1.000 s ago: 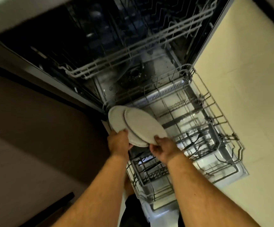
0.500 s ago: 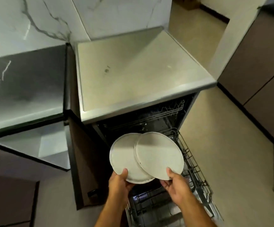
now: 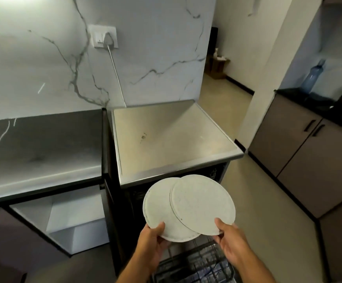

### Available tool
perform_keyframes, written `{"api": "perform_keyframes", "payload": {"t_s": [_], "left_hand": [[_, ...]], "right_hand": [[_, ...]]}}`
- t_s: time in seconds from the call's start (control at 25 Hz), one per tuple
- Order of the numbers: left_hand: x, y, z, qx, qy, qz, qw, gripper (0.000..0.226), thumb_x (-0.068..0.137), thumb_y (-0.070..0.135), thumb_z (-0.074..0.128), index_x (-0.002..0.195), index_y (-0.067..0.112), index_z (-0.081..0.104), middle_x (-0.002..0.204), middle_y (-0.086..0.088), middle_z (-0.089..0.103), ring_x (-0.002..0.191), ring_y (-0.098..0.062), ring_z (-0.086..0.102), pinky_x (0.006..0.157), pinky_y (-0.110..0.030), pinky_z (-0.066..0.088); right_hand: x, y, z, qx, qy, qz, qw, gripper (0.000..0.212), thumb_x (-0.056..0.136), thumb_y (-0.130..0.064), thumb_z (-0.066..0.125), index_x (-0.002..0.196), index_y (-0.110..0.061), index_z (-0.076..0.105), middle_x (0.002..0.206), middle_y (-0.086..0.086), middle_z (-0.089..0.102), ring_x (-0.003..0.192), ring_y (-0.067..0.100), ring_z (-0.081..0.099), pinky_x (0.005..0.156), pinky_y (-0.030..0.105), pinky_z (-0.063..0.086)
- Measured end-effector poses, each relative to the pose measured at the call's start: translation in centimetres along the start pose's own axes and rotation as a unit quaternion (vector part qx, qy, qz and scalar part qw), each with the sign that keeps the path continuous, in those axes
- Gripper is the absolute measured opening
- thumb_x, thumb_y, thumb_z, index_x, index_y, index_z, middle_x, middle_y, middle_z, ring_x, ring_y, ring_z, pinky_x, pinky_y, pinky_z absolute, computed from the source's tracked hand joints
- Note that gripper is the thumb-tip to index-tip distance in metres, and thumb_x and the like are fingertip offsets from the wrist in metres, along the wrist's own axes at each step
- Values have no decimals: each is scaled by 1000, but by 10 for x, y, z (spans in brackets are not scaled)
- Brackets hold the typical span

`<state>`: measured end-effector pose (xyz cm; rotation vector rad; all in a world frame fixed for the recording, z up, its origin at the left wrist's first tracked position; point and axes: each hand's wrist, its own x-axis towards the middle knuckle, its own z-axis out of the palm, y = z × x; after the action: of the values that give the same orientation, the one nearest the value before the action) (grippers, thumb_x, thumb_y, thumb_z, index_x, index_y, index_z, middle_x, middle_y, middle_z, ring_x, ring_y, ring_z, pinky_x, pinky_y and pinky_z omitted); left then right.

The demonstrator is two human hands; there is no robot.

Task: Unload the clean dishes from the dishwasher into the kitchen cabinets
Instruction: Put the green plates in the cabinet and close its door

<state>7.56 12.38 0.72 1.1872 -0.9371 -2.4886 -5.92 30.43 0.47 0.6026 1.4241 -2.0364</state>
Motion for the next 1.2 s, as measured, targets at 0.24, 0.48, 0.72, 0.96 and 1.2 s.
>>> {"api": "perform_keyframes", "payload": {"t_s": [0.24,0.48,0.72,0.96,1.2], "left_hand": [[-25,38,2,9,-43,38,998,49,98,5,53,144,16,41,129,-11,61,112,-34,61,94,-51,51],[-82,43,-16,-40,-63,98,992,48,98,4,51,144,16,42,129,-11,61,113,-32,61,79,-43,58],[-153,35,-53,-69,-32,149,986,43,100,4,47,140,15,42,128,-12,61,113,-32,61,88,-45,51],[-202,48,-120,-64,14,192,979,43,99,5,49,140,16,43,128,-9,63,112,-31,63,89,-46,53],[-216,70,-207,-81,46,188,978,43,99,5,50,141,15,43,127,-12,63,111,-33,64,78,-43,59]], "right_hand": [[-40,-9,24,30,-33,-46,998,45,93,4,59,137,-2,49,123,16,65,103,30,65,61,35,62],[-83,-11,35,8,-89,-57,994,44,92,4,61,135,0,51,117,15,66,105,32,65,65,38,62],[-140,11,44,-10,-139,-38,989,41,93,5,60,133,0,52,108,12,67,95,27,66,60,33,62],[-183,69,70,-24,-181,-1,983,37,94,6,58,130,2,52,102,12,67,91,27,65,53,31,60],[-196,143,118,-67,-186,13,980,43,93,3,61,134,1,51,118,18,66,101,33,66,60,35,62]]}}
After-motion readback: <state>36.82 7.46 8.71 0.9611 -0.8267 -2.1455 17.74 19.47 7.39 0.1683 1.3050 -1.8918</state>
